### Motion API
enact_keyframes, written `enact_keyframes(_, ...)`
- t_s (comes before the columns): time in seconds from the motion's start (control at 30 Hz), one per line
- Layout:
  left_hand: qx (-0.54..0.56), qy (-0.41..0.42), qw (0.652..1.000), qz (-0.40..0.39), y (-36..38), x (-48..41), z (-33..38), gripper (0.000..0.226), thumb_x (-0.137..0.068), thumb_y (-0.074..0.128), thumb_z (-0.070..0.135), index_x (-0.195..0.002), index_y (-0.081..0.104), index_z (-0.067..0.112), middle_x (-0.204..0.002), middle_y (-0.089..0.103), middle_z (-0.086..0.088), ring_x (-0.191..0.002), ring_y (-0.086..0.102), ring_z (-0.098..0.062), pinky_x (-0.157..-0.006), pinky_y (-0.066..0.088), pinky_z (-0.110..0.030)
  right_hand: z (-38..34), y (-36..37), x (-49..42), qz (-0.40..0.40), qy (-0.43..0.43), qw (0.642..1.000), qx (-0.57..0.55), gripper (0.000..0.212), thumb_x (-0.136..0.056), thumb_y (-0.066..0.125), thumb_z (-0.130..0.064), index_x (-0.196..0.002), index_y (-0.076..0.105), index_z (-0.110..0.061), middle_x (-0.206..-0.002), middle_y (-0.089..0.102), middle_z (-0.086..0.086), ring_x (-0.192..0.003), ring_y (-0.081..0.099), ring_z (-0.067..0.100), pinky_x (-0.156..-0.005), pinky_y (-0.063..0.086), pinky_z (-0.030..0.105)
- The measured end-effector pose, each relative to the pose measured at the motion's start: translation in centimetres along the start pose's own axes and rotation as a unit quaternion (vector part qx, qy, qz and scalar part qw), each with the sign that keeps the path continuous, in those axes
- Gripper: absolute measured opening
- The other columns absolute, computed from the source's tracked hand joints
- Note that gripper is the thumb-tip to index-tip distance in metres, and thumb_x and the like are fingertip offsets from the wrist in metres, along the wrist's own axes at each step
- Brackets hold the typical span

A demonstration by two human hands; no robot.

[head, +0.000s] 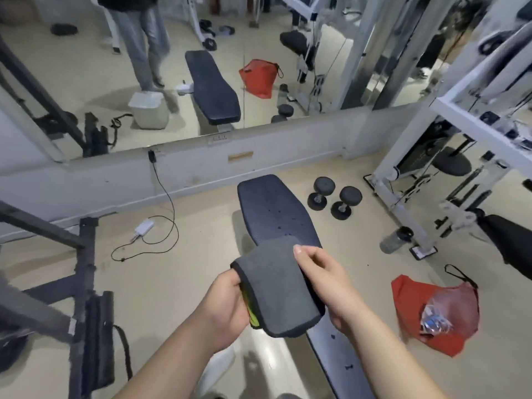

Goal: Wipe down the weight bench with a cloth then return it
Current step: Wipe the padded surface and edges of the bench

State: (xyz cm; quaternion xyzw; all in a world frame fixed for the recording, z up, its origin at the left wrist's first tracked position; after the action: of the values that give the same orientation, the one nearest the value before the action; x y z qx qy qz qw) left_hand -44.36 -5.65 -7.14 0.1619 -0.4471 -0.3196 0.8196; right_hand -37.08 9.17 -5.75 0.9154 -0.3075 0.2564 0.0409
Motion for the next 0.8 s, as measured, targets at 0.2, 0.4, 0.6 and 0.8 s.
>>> enact_keyframes(0.2, -0.058, -0.065, 0.996, -0.024, 4.9, -6.8, 0.2, 0.044, -0.103, 0.039, 0.029, -0.127, 0.071, 0.01, -0.127, 0.072, -0.011, -0.118, 0.068, -0.03, -0.106, 0.048, -0.049, -0.1, -4.8, -2.6, -0.042, 0.065, 0.993, -0.087, 0.04, -0.091, 0.07, -0.05, -0.113, 0.078, -0.017, -0.109, 0.081, 0.004, -0.104, 0.077, 0.022, -0.095, 0.058, 0.041)
enact_keyframes(0.4, -0.139, -0.08, 0.987, 0.018, 7.1, -14.1, 1.6, 0.039, -0.101, 0.045, 0.029, -0.125, 0.072, 0.013, -0.122, 0.074, -0.011, -0.11, 0.072, -0.03, -0.086, 0.059, -0.043, -1.2, -8.2, -8.4, -0.038, 0.047, 0.998, -0.035, 0.035, -0.091, 0.074, -0.046, -0.116, 0.075, -0.022, -0.108, 0.081, -0.005, -0.103, 0.077, 0.014, -0.096, 0.059, 0.038)
enact_keyframes(0.6, -0.178, -0.04, 0.978, 0.105, 8.4, -19.8, 4.6, 0.032, -0.103, 0.045, 0.019, -0.113, 0.073, 0.007, -0.102, 0.079, -0.011, -0.085, 0.077, -0.025, -0.075, 0.058, -0.038, -2.8, -11.1, -15.7, -0.012, 0.053, 0.994, -0.095, 0.039, -0.093, 0.074, -0.044, -0.119, 0.073, -0.015, -0.109, 0.081, 0.002, -0.104, 0.077, 0.021, -0.1, 0.058, 0.045)
enact_keyframes(0.8, -0.246, -0.063, 0.963, 0.087, 8.5, -23.6, 6.9, 0.032, -0.096, 0.06, 0.038, -0.115, 0.071, 0.014, -0.091, 0.07, -0.001, -0.082, 0.071, -0.019, -0.093, 0.059, -0.038, -3.5, -11.2, -21.5, 0.0, 0.097, 0.983, -0.155, 0.041, -0.091, 0.077, -0.038, -0.119, 0.072, -0.008, -0.105, 0.081, 0.009, -0.1, 0.078, 0.025, -0.097, 0.059, 0.045)
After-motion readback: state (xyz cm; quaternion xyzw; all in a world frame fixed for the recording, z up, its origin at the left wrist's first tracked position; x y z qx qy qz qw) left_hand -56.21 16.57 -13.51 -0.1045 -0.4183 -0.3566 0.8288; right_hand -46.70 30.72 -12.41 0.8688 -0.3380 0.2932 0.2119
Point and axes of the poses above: each hand's wrist, its own x-axis away from the middle knuckle, its own y-axis out of the palm, z = x × y, the point moved 8 cm from there along -x, towards the middle knuckle
